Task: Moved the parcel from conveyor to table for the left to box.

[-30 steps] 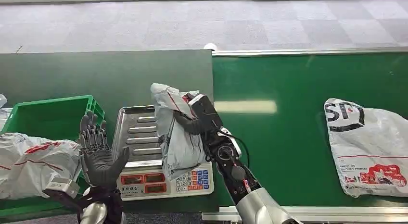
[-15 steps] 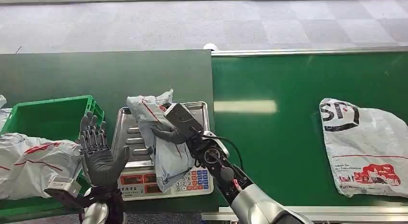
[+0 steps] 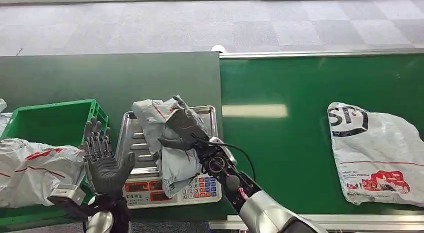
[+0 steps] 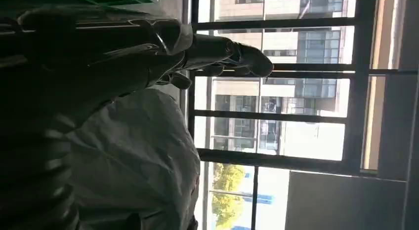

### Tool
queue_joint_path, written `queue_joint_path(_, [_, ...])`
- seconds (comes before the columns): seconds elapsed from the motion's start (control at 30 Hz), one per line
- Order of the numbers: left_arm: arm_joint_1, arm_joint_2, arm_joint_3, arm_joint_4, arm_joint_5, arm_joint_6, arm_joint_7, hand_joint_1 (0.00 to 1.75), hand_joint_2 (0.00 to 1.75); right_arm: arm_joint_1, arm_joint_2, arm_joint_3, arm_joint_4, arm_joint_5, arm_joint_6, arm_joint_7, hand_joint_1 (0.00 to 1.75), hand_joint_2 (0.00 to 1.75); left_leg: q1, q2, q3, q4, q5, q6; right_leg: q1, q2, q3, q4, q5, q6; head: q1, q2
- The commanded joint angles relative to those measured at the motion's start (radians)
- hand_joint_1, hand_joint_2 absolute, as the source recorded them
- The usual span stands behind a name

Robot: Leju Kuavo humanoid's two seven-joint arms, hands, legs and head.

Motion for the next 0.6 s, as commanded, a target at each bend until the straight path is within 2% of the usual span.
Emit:
queue_joint_path(0.03, [-0.004,0.018,0.000,0.038,-0.018,0.004,-0.003,0.00,1.75,-0.043,0.010,0.036,0.028,0.022,-0.049,0.020,0.00,1.75,0.000,0.001,0.001,0.000,0.000,0.000,0.000,0.001,0.000,0.000,0.000,0.000,0.000,0.000])
queue_joint_path(0.17, [-0.001,0.040,-0.041,0.028,-0.048,0.039,-0.003,0.00,1.75,0.020,-0.031,-0.157,-0.087,0.056,-0.085,-0.092,0.00,1.75,0.000,0.000,0.001,0.000,0.000,0.000,0.000,0.001,0.001,-0.001,0.000,0.000,0.000,0.000])
queue_joint_path(0.27, [-0.001,0.068,-0.069,0.039,-0.067,0.065,-0.003,0.00,1.75,0.114,-0.080,-0.331,-0.272,0.120,-0.083,-0.136,0.00,1.75,0.001,-0.003,0.002,-0.002,0.000,0.001,0.001,-0.002,0.004,-0.003,0.000,0.000,0.000,0.000])
queue_joint_path(0.3, [0.034,0.080,-0.057,0.001,-0.081,0.119,-0.003,0.00,1.75,0.134,-0.070,-0.400,-0.335,0.134,-0.032,-0.176,0.00,1.75,0.001,-0.005,0.002,-0.002,0.001,0.001,0.001,-0.003,0.005,-0.004,0.000,0.000,0.000,0.000])
queue_joint_path(0.37, [0.060,0.100,-0.054,-0.007,-0.113,0.102,-0.003,0.00,1.75,0.171,-0.057,-0.479,-0.420,0.149,-0.053,-0.208,0.00,1.75,0.001,-0.004,0.001,-0.001,0.000,0.001,0.001,-0.002,0.003,-0.002,0.000,0.000,0.000,0.000])
queue_joint_path(0.4, [0.058,0.096,-0.051,-0.005,-0.117,0.099,-0.003,0.00,1.75,0.189,-0.063,-0.493,-0.459,0.155,-0.044,-0.206,0.00,1.75,0.000,0.000,0.001,0.000,0.000,0.000,0.000,0.000,0.001,-0.001,0.000,0.000,0.000,0.000])
queue_joint_path(0.6, [0.058,0.096,-0.051,-0.005,-0.117,0.099,-0.003,0.00,1.75,0.189,-0.063,-0.493,-0.459,0.155,-0.044,-0.206,0.00,1.75,0.000,-0.001,0.001,-0.001,0.000,0.000,0.000,0.000,0.001,-0.001,0.000,0.000,0.000,0.000])
